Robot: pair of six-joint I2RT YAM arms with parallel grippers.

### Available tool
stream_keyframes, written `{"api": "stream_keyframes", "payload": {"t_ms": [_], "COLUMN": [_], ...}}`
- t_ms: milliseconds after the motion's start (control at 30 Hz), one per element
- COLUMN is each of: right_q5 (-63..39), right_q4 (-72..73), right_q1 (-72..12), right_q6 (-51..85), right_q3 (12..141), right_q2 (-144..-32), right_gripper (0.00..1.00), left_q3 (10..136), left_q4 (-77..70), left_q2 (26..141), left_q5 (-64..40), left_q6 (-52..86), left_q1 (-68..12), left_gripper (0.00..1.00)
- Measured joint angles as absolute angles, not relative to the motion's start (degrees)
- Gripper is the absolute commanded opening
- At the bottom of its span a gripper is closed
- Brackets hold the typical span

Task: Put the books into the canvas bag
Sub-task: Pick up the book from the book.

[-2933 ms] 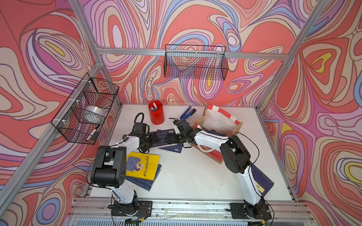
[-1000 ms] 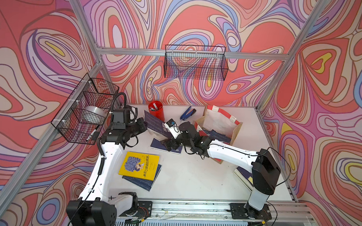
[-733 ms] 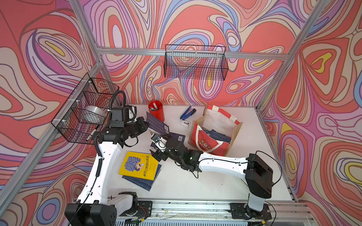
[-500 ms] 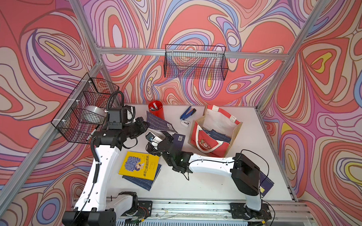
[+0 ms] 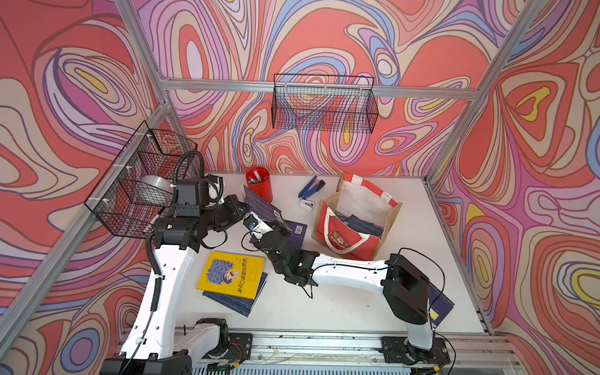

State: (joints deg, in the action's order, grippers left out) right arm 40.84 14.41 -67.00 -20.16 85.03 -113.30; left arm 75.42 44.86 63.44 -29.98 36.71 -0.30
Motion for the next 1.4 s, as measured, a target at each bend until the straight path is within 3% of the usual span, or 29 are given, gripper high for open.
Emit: {"api": "stream_keyframes", "payload": {"t_ms": [67,100,167,267,433,700,933,1133,1233,1300,1367,1400], "right_q5": [37.2,34.7,27.2,12.1,-10.1,-44.0,-60.9,-67.7,-69.6,-70.5,-71.2,-71.6], "right_q4": [13.2,11.9,7.9,0.7,-9.7,-26.6,-36.7,-40.8,-41.6,-41.4,-41.1,-41.0], "right_q1": [-66.6,-66.3,-64.9,-60.2,-47.6,-35.3,-33.0,-32.9,-32.9,-32.9,-32.8,-32.7], "right_q6": [-20.3,-20.1,-18.7,-15.4,-10.9,-9.1,-11.2,-12.4,-12.5,-12.3,-11.9,-11.7], "right_q3": [82.3,80.9,78.5,77.1,79.0,81.6,82.9,83.8,84.1,84.5,84.6,84.6], "right_q2": [-110.4,-108.7,-104.4,-97.3,-87.9,-84.6,-84.6,-84.6,-84.9,-85.3,-85.4,-85.4], "right_gripper": [0.00,0.00,0.00,0.00,0.00,0.00,0.00,0.00,0.00,0.00,0.00,0.00], "left_q3": [76.4,77.8,82.2,90.3,97.9,94.1,91.7,96.7,99.0,99.5,99.6,99.6], "left_q4": [45.5,45.9,47.5,50.0,53.1,53.2,53.2,57.3,60.4,62.5,64.1,64.7], "left_q2": [63.8,64.3,65.6,66.9,66.6,65.8,65.9,70.8,73.4,74.7,75.5,75.7], "left_q5": [-31.6,-32.1,-32.3,-31.2,-32.9,-45.8,-59.2,-59.7,-57.6,-55.9,-54.7,-54.1], "left_q6": [36.4,35.9,33.3,27.4,16.9,3.9,-5.5,-11.7,-14.3,-15.7,-16.8,-17.3], "left_q1": [-0.6,-0.6,-0.5,-0.5,-0.4,-3.6,-7.3,-15.3,-19.5,-21.7,-22.9,-23.1], "left_gripper": [0.68,0.79,0.90,1.00,0.97,0.95,0.97,0.96,0.86,0.70,0.64,0.56]}}
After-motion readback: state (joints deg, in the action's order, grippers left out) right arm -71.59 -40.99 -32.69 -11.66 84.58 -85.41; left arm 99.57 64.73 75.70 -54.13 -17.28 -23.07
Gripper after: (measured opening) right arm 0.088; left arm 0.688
